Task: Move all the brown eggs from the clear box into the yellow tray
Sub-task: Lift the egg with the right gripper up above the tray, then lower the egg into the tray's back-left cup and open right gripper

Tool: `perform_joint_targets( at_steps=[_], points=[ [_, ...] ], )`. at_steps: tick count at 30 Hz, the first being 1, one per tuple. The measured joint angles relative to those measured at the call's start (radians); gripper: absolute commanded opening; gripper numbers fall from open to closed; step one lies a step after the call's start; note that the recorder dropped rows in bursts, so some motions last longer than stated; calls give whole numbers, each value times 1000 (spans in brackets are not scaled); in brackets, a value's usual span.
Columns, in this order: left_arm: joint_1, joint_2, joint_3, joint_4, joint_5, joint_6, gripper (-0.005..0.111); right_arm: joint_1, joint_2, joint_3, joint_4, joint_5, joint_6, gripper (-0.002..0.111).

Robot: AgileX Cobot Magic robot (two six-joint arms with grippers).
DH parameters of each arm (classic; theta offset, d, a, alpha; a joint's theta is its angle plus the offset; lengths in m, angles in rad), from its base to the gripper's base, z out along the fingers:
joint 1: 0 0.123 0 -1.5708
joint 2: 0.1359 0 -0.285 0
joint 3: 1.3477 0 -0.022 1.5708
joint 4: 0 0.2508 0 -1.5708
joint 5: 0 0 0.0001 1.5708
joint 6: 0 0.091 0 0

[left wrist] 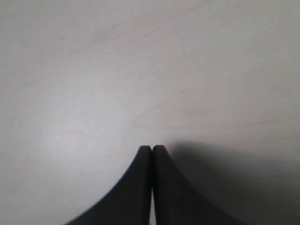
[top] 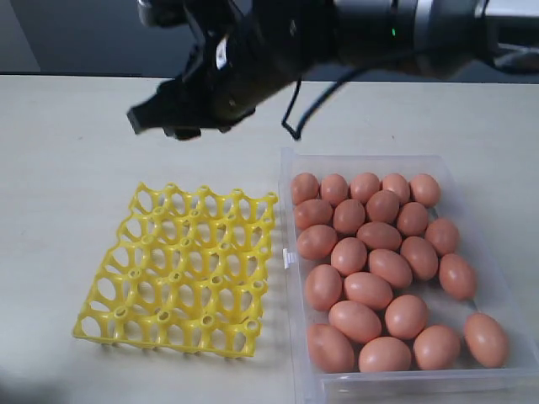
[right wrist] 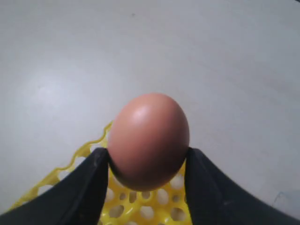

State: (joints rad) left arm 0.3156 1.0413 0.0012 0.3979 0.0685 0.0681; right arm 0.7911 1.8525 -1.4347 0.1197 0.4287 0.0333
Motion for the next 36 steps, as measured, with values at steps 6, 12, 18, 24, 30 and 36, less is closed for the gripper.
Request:
perform_joint_targets(
  at_steps=[6,12,18,24,30,36],
  points=[
    [0,0,0,0,0,0,0,27,14,244,60,-457,-23,-1],
    [0,0,0,0,0,0,0,71,88,246,64,-530,-16,-1],
    [0,0,0,0,0,0,0,89,152,184,46,-495,-14,-1],
    [0,0,0,0,0,0,0,107,195,132,31,-452,-14,-1],
    [0,0,0,0,0,0,0,107,250,87,29,-429,-14,-1],
    [0,0,0,0,0,0,0,107,268,70,29,-429,-14,-1]
  ],
)
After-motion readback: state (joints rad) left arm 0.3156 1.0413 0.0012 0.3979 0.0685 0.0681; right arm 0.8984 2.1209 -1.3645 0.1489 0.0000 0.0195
